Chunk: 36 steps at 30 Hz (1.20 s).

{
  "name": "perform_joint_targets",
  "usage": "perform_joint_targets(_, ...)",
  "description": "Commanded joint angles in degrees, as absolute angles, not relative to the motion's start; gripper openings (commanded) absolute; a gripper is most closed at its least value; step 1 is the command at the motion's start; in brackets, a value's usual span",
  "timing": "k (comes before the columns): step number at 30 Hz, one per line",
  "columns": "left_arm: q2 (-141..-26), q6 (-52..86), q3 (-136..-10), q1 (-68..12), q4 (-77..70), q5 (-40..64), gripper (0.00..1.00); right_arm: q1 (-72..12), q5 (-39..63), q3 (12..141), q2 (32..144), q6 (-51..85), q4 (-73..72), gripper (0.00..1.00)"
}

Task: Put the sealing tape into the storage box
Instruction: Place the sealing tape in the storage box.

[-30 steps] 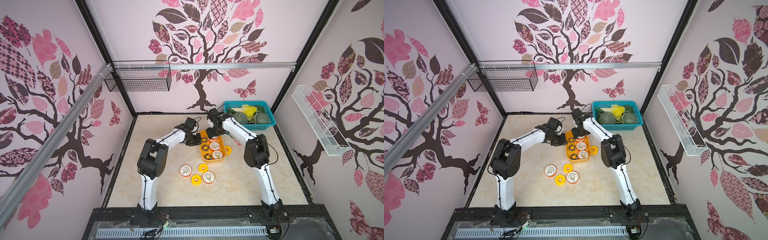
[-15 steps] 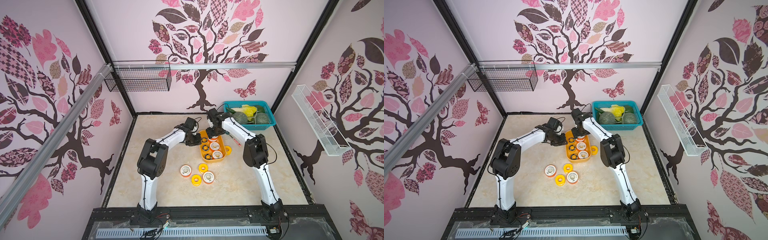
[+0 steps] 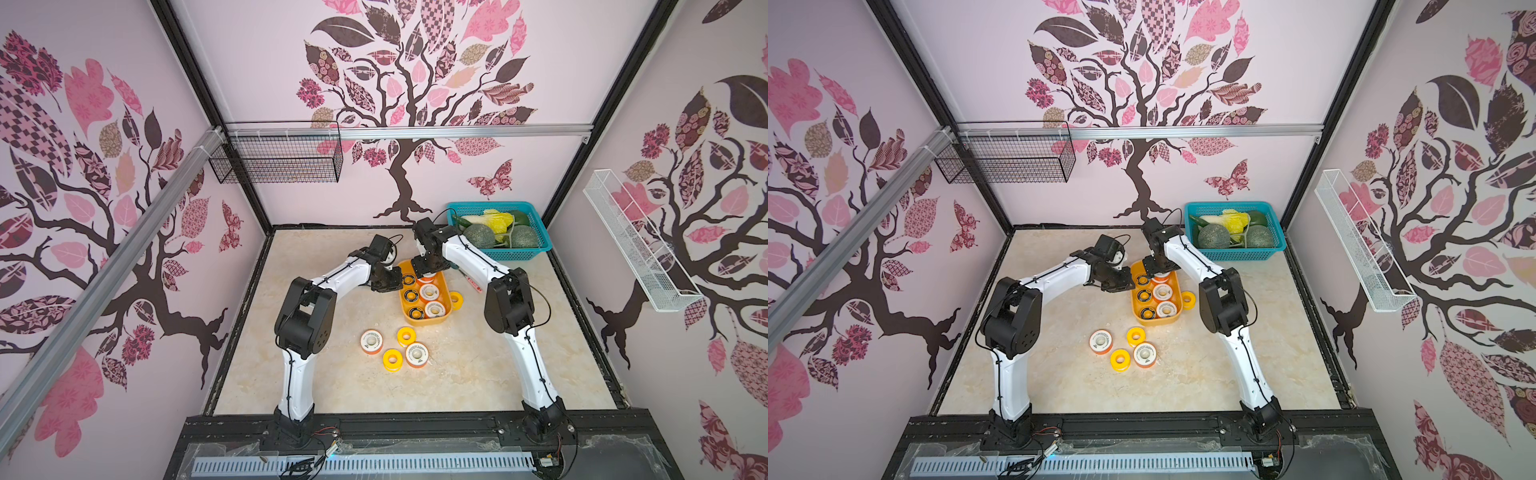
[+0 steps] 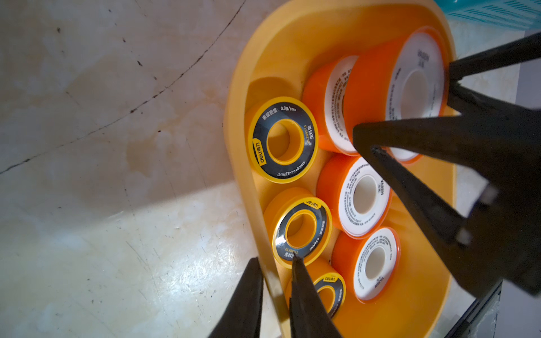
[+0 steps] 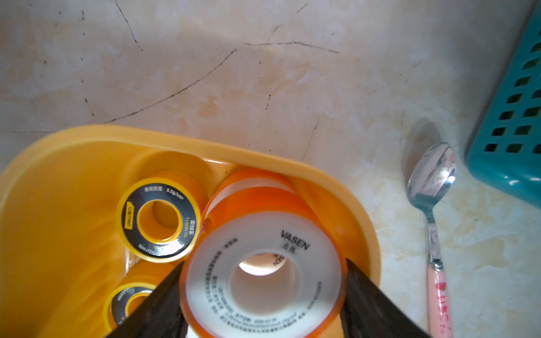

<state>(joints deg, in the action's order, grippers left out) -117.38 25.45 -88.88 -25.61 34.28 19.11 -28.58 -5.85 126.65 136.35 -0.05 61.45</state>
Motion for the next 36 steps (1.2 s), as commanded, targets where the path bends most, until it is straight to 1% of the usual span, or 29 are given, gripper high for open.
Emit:
perform_joint_targets(1, -118.54, 24.56, -90.22, -25.62, 35.37, 18.37, 0.21, -28.38, -6.72, 129.63, 138.05, 0.44, 62.17, 0.78)
perform_joint_targets(7, -118.48, 24.52, -90.33, -25.65, 35.45, 18.37, 0.22, -28.32, -6.81, 129.95, 138.16, 0.31, 62.40, 0.80)
perform_joint_targets(15, -118.60, 24.45, -90.39, -25.63, 35.56, 18.28, 0.22, -28.36, -5.83, 129.73, 138.43, 0.09, 62.75, 0.80)
perform_joint_targets(23, -118.82, 24.39, -90.39, -25.64, 35.65, 18.38, 0.22, -28.30, -5.61, 129.37, 138.39, -0.18, 62.53, 0.84)
perform_joint_targets(36, -118.74, 24.19, -90.54, -25.66, 35.87, 18.28, 0.22, -28.32, -7.53, 130.26, 137.60, -0.69, 62.68, 0.84)
